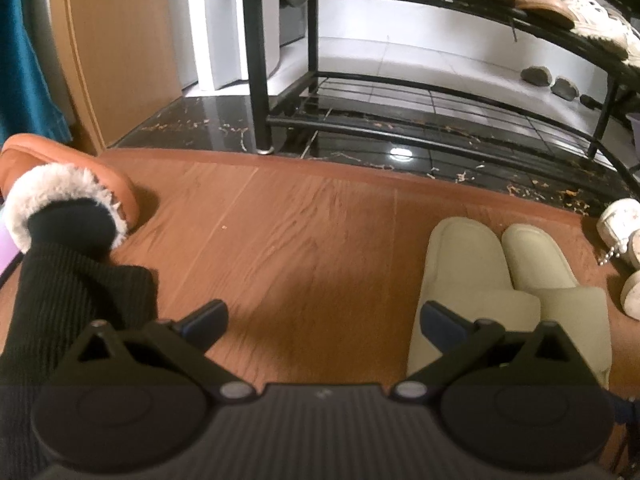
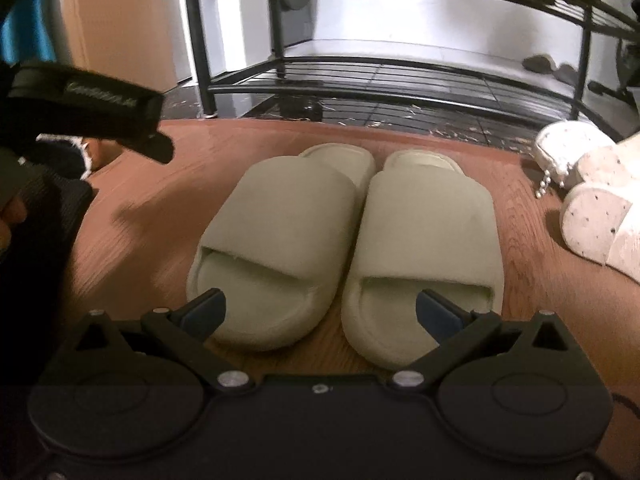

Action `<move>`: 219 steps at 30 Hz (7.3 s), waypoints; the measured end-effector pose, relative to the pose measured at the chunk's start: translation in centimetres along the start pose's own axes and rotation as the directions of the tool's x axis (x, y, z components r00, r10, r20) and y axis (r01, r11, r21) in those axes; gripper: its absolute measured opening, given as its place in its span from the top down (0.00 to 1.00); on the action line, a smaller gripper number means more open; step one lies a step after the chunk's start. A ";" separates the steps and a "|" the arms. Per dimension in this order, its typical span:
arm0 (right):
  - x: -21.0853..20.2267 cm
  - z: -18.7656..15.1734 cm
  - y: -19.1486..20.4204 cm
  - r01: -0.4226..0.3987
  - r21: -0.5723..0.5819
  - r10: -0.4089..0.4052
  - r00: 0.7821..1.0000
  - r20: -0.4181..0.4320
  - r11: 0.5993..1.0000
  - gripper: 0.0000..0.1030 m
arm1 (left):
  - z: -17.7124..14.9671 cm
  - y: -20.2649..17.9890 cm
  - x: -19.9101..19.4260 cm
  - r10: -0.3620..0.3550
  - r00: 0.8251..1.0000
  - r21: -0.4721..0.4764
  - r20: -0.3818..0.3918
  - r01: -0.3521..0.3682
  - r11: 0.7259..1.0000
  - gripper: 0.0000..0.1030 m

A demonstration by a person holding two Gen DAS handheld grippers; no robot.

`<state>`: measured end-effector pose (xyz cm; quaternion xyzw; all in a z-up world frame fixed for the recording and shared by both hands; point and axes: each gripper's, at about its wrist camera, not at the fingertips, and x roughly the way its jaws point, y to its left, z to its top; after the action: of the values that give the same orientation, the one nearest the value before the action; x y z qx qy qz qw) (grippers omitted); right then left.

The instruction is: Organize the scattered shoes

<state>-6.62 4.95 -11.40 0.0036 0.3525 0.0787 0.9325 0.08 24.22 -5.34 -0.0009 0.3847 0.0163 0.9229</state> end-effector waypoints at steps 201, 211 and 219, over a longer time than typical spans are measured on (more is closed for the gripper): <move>7.1 19.0 1.3 0.094 -0.016 -0.077 0.895 0.439 0.995 0.00 | 2.0 2.2 -2.2 -0.003 0.988 -0.099 0.154 0.018 0.995 0.01; -10.1 12.0 -8.5 0.292 0.021 -0.249 0.775 0.581 0.956 0.00 | 0.8 1.0 -2.9 0.052 0.980 -0.100 0.192 -0.033 0.994 0.01; -16.2 5.7 -14.5 0.436 0.151 -0.434 0.678 0.594 0.887 0.00 | 0.0 -1.5 -4.5 0.093 0.974 -0.044 0.205 -0.086 0.995 0.01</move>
<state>-12.69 -11.52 2.63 -0.0563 0.0215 -0.1499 0.9869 -3.03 22.63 -2.14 0.0022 0.2858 0.0645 0.9561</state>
